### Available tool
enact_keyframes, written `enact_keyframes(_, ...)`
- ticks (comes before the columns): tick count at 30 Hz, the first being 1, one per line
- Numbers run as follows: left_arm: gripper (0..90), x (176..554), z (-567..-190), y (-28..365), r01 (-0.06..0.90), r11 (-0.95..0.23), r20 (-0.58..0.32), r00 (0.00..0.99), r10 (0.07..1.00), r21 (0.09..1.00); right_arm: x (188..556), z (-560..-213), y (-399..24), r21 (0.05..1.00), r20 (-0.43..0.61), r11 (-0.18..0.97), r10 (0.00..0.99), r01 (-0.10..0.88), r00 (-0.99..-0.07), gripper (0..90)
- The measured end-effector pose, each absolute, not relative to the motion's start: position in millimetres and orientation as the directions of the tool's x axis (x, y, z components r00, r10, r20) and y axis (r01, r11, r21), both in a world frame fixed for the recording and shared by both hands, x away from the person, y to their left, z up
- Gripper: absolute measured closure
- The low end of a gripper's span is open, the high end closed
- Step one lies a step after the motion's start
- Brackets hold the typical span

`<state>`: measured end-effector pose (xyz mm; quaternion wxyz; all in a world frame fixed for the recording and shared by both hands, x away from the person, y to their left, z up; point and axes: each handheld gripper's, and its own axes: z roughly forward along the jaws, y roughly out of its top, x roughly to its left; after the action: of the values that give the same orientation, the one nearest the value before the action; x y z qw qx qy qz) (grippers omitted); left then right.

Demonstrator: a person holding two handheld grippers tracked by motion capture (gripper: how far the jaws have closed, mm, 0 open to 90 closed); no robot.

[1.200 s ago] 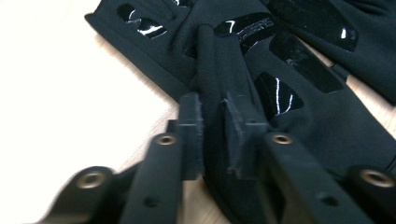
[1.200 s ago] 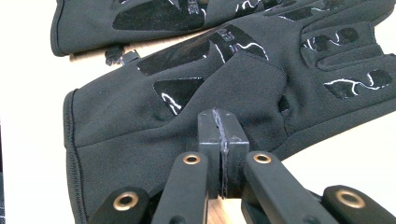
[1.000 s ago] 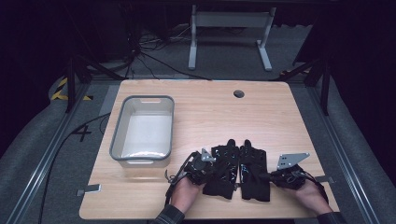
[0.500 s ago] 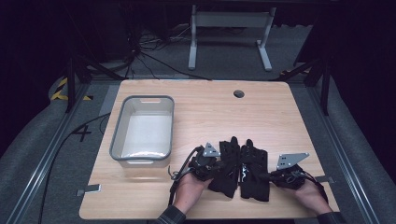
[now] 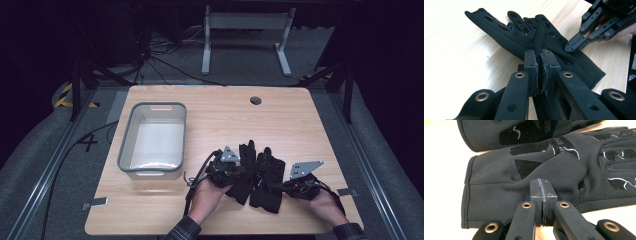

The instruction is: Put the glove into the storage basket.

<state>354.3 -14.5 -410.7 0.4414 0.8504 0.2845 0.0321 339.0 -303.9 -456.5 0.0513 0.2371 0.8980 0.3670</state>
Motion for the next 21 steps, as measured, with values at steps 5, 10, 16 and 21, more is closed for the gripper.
enact_keyframes(5, 83.6, 356.1, -409.1, -24.0, 0.449, -0.445, -0.203, 0.844, 0.497, 0.775, 339.9, -456.8, -302.0, 0.686, 0.082, 0.616, 0.463, 0.387, -0.882, 90.0)
enact_keyframes(10, 83.3, 356.8, -409.5, -36.4, 0.445, -0.454, -0.210, 0.853, 0.478, 0.772, 340.2, -457.2, -300.7, 0.688, 0.085, 0.615, 0.459, 0.385, -0.884, 90.0)
enact_keyframes(16, 82.8, 355.0, -410.0, -48.9, 0.441, -0.454, -0.217, 0.859, 0.464, 0.774, 340.0, -457.5, -300.4, 0.691, 0.088, 0.611, 0.459, 0.386, -0.884, 90.0)
enact_keyframes(21, 81.0, 354.2, -409.7, -56.2, 0.430, -0.461, -0.215, 0.868, 0.448, 0.776, 339.6, -456.1, -304.0, 0.698, 0.097, 0.601, 0.460, 0.389, -0.883, 90.0)
